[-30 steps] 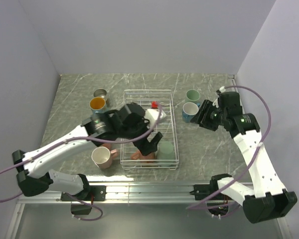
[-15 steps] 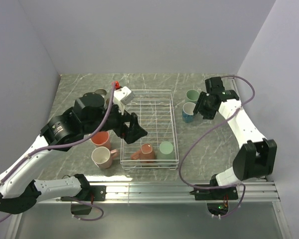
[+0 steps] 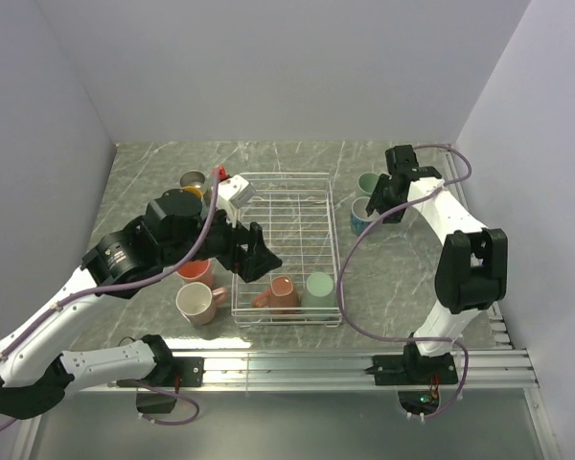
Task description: Load the cups into the dish rack
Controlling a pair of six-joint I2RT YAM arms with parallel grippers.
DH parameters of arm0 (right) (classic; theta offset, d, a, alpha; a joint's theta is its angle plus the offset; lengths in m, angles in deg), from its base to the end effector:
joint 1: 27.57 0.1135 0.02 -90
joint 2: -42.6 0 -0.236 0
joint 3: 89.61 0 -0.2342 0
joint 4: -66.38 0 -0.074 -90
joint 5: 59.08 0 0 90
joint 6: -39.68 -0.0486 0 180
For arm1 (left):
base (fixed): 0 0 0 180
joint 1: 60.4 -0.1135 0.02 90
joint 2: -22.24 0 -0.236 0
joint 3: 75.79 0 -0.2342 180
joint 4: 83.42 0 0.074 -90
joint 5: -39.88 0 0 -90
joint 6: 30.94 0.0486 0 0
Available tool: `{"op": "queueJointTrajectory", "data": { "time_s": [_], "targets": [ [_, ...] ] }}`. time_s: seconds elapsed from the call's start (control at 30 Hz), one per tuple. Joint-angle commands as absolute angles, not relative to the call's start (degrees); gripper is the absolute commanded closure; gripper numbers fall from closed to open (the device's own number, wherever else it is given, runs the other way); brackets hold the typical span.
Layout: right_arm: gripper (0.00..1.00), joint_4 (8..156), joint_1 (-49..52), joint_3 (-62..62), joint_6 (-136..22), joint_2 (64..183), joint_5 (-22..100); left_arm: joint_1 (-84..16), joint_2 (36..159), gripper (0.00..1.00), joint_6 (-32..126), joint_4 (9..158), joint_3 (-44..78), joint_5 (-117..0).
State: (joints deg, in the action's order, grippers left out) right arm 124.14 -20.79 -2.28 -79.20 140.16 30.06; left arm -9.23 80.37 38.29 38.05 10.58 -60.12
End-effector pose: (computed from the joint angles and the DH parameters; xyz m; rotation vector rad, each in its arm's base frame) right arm 0.3384 0.0395 0.2186 0.5179 2.6264 0.1803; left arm 0.1177 -0.1597 0.4022 0.6678 1.9945 -0.9645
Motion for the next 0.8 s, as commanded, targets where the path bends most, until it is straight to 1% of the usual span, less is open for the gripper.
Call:
{"op": "queueJointTrajectory", "data": {
  "time_s": [0.0, 0.07, 0.2, 0.23, 0.27, 0.3, 0.43, 0.6, 0.77],
  "targets": [
    [0.47, 121.0, -21.2, -5.1, -79.4, 142.2, 29.3, -9.4, 77.9, 0.03, 37.2, 41.2, 12.1, -58.6],
    [0.5, 120.2, -21.3, -3.9, -79.3, 142.5, 29.4, -9.4, 77.3, 0.03, 36.7, 42.0, 13.3, -58.2],
    [0.74, 118.8, -21.2, -1.7, -79.1, 142.4, 29.7, -9.5, 76.2, 0.01, 36.2, 43.3, 14.6, -57.3],
    [0.86, 118.9, -21.2, -1.3, -79.1, 142.4, 29.6, -9.6, 76.3, 0.01, 36.5, 43.4, 14.7, -57.3],
    [0.91, 118.9, -21.2, -1.1, -78.8, 142.4, 29.5, -9.6, 76.6, 0.01, 36.6, 43.3, 14.6, -57.3],
    [1.0, 118.9, -21.2, -0.9, -78.7, 141.8, 29.4, -9.9, 77.1, 0.01, 37.0, 43.3, 14.3, -57.5],
    [1.0, 120.1, -21.2, -0.3, -78.3, 139.1, 29.8, -10.6, 78.7, 0.01, 38.1, 43.1, 13.1, -58.8],
    [1.0, 122.4, -21.2, 0.4, -79.0, 131.2, 30.7, -12.5, 80.6, 0.01, 39.4, 44.2, 11.6, -62.0],
    [1.0, 127.0, -21.2, -1.8, -79.6, 123.8, 30.4, -13.9, 83.5, 0.01, 40.1, 45.0, 9.4, -64.9]
  ]
}}
